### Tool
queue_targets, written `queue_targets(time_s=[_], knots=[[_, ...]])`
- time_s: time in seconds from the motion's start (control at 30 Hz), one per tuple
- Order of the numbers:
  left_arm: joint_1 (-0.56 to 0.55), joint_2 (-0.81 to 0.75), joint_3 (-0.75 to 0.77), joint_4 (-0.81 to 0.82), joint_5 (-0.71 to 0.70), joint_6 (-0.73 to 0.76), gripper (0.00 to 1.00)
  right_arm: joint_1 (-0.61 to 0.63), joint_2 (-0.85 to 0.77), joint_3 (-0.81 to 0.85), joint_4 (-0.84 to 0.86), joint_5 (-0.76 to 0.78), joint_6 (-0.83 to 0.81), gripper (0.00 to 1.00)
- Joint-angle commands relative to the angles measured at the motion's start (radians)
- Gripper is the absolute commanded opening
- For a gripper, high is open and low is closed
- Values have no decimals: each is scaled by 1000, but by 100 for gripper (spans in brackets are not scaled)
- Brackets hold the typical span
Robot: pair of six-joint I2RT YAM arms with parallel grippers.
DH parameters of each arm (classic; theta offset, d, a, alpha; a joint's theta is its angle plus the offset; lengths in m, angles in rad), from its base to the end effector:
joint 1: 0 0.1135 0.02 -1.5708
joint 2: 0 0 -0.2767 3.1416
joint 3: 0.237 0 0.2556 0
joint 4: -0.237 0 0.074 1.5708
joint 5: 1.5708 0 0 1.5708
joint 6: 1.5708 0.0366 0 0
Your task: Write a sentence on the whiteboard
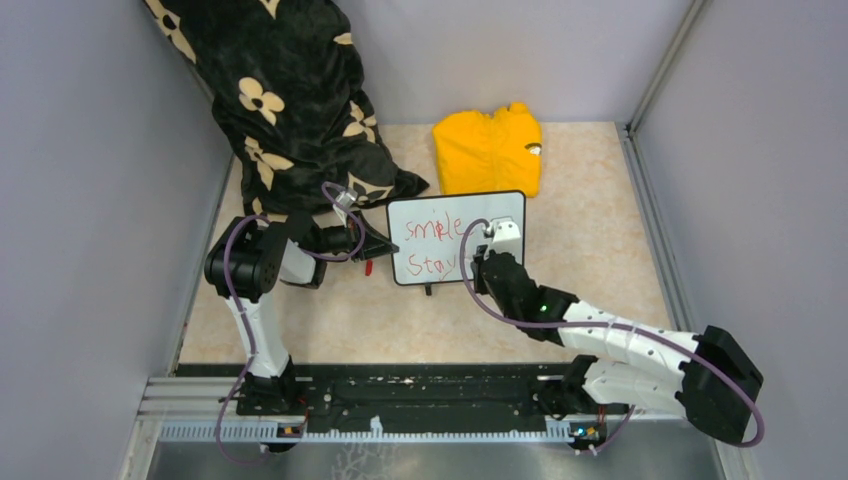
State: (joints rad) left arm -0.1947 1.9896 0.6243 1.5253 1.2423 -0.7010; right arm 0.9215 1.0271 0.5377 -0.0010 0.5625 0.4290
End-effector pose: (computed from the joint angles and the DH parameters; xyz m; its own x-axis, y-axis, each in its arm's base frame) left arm 0.3138 -0.0972 0.1490 -0.5121 -0.1111 -0.8517 0.8491 0.0838 -0.5215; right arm 0.1467 0.1610 0.2370 -0.4209 0.0275 -0.9067 -0.2356 0.9619 0.1385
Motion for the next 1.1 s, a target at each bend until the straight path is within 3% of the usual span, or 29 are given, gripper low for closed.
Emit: queue_targets(time_s=[0.0,0.73,1.07], knots=[[-12,-2,11,16,26,28,0,-9,-20,-18,-16,-19,23,0],[-14,-2,11,9,28,32,0,-9,-81,-19,-54,-45,36,0],[-15,-2,12,6,28,34,0,-10,-112,36,-29,40,19,0]])
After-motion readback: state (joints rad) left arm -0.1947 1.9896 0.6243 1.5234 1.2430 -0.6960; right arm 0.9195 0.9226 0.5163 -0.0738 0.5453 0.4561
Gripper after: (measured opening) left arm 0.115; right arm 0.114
